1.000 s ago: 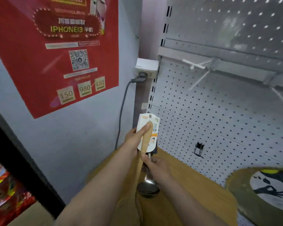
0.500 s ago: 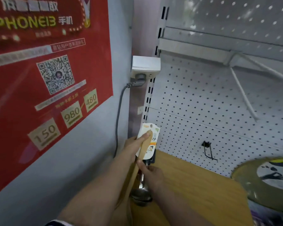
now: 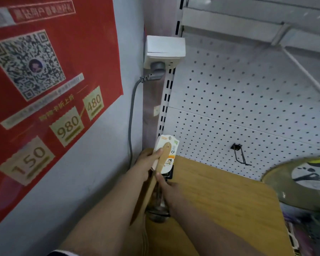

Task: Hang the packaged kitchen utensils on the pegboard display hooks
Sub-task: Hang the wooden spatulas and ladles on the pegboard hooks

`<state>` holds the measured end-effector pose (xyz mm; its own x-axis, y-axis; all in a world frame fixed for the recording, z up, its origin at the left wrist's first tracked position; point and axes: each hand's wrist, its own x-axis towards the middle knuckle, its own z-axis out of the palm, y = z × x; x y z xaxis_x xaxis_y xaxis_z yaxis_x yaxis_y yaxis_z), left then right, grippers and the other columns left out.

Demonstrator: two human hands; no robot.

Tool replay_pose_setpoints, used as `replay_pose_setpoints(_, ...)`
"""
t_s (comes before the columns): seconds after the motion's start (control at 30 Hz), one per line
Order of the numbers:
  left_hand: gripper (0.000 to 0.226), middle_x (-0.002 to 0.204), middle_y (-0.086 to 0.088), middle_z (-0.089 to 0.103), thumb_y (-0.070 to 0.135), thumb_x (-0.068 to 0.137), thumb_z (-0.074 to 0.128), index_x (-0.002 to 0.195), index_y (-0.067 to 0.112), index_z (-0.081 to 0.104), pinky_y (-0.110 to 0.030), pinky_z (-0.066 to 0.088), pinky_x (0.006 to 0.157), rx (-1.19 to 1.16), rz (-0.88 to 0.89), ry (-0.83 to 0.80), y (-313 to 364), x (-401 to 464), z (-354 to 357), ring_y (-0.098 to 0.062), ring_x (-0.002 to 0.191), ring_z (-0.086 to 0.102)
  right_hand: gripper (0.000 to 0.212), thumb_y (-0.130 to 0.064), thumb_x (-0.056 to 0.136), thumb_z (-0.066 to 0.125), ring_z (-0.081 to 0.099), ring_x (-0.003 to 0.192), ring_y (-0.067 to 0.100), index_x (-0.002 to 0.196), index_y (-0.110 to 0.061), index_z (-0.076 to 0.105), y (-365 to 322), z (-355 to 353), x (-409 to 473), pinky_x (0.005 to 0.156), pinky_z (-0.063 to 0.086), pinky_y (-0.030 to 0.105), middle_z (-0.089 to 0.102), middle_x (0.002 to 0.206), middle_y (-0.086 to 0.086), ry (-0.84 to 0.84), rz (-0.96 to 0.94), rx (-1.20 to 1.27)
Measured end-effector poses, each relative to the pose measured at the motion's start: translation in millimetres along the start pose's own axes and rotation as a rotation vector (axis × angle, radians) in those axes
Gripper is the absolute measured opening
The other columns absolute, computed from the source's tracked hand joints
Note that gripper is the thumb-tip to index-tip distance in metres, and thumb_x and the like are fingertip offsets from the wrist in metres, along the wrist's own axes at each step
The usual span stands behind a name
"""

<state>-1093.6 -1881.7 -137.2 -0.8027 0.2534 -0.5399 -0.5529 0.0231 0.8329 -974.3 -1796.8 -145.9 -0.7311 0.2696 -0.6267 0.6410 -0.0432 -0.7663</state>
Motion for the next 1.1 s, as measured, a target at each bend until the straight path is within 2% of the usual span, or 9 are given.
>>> replay_pose_setpoints(0.17, 0.047, 0.102, -0.009, 0.078, 0.043, 0.073, 0.087, 0.109, 0.017, 0.071, -0.052, 0.055, 0.097, -0.024, -0.135, -0.035, -11, -5, -9, -0.030, 0.101, 0.072, 0.072, -0.080, 0.083, 0.053, 0.076, 0.086, 0.024, 0.103, -0.013, 0.071, 2, -4, 2, 0.089, 0.061, 0.044, 0.079, 0.087, 0.005, 0.011, 0.063, 0.072)
replay_pose_setpoints(0.27, 0.099, 0.107, -0.006, 0.077, 0.056, 0.032, 0.099, 0.119, 0.019, 0.068, -0.054, 0.054, 0.098, -0.049, -0.141, -0.006, -22, 3, -14, -0.030, 0.104, 0.072, 0.080, -0.080, 0.089, 0.041, 0.077, 0.086, 0.025, 0.112, -0.010, 0.071, 2, -1, 6, 0.087, 0.062, 0.044, 0.079, 0.090, 0.008, 0.007, 0.106, 0.075)
replay_pose_setpoints(0.3, 0.106, 0.108, -0.006, 0.077, 0.056, 0.028, 0.099, 0.122, 0.020, 0.066, -0.054, 0.054, 0.098, -0.054, -0.137, -0.011, -25, 4, -16, -0.029, 0.104, 0.072, 0.078, -0.078, 0.091, 0.038, 0.077, 0.086, 0.025, 0.111, -0.010, 0.072, 2, -1, 6, 0.085, 0.062, 0.042, 0.079, 0.090, 0.008, 0.007, 0.108, 0.072)
replay_pose_setpoints(0.43, 0.065, 0.112, -0.007, 0.075, 0.033, 0.073, 0.089, 0.129, 0.017, 0.062, -0.051, 0.053, 0.098, -0.048, -0.120, 0.018, -24, 1, -14, -0.026, 0.103, 0.070, 0.073, -0.072, 0.097, 0.034, 0.077, 0.085, 0.024, 0.109, -0.011, 0.073, 5, -2, 7, 0.071, 0.062, 0.034, 0.079, 0.090, 0.010, -0.002, 0.098, 0.093)
replay_pose_setpoints(0.67, 0.042, 0.097, -0.006, 0.078, 0.025, 0.079, 0.085, 0.116, 0.016, 0.066, -0.049, 0.058, 0.088, -0.079, -0.069, 0.042, -31, 2, -7, -0.026, 0.092, 0.074, 0.067, -0.066, 0.101, 0.030, 0.077, 0.085, 0.018, 0.109, -0.015, 0.073, 5, -4, 4, 0.071, 0.059, 0.030, 0.079, 0.089, 0.004, -0.019, 0.041, 0.065)
replay_pose_setpoints(0.73, 0.047, 0.096, -0.005, 0.078, 0.027, 0.077, 0.087, 0.118, 0.018, 0.065, -0.051, 0.059, 0.088, -0.094, -0.059, 0.058, -33, 4, -7, -0.026, 0.090, 0.075, 0.067, -0.066, 0.101, 0.030, 0.077, 0.085, 0.018, 0.111, -0.015, 0.072, 4, -4, 5, 0.069, 0.059, 0.028, 0.079, 0.090, 0.004, -0.018, 0.034, 0.062)
replay_pose_setpoints(0.87, 0.092, 0.110, -0.008, 0.075, 0.036, 0.059, 0.096, 0.139, 0.015, 0.055, -0.052, 0.059, 0.089, -0.155, -0.051, 0.086, -37, 9, -7, -0.027, 0.095, 0.075, 0.068, -0.067, 0.101, 0.029, 0.076, 0.087, 0.019, 0.110, -0.016, 0.073, 4, -4, 6, 0.076, 0.060, 0.032, 0.079, 0.090, 0.004, -0.019, 0.030, 0.035)
replay_pose_setpoints(1.0, 0.077, 0.114, -0.009, 0.073, 0.025, 0.074, 0.089, 0.141, 0.015, 0.053, -0.049, 0.059, 0.090, -0.171, -0.034, 0.123, -38, 9, -10, -0.026, 0.096, 0.073, 0.068, -0.069, 0.099, 0.031, 0.075, 0.090, 0.019, 0.116, -0.016, 0.069, 6, -4, 6, 0.074, 0.058, 0.032, 0.078, 0.096, 0.005, 0.009, 0.024, 0.030)
replay_pose_setpoints(1.1, 0.059, 0.107, -0.009, 0.075, 0.016, 0.081, 0.084, 0.134, 0.011, 0.059, -0.039, 0.060, 0.079, -0.176, -0.026, 0.146, -39, 9, -13, -0.025, 0.092, 0.074, 0.069, -0.071, 0.098, 0.032, 0.074, 0.090, 0.019, 0.116, -0.014, 0.067, 9, -5, 5, 0.068, 0.055, 0.030, 0.076, 0.099, 0.006, 0.040, 0.023, 0.032)
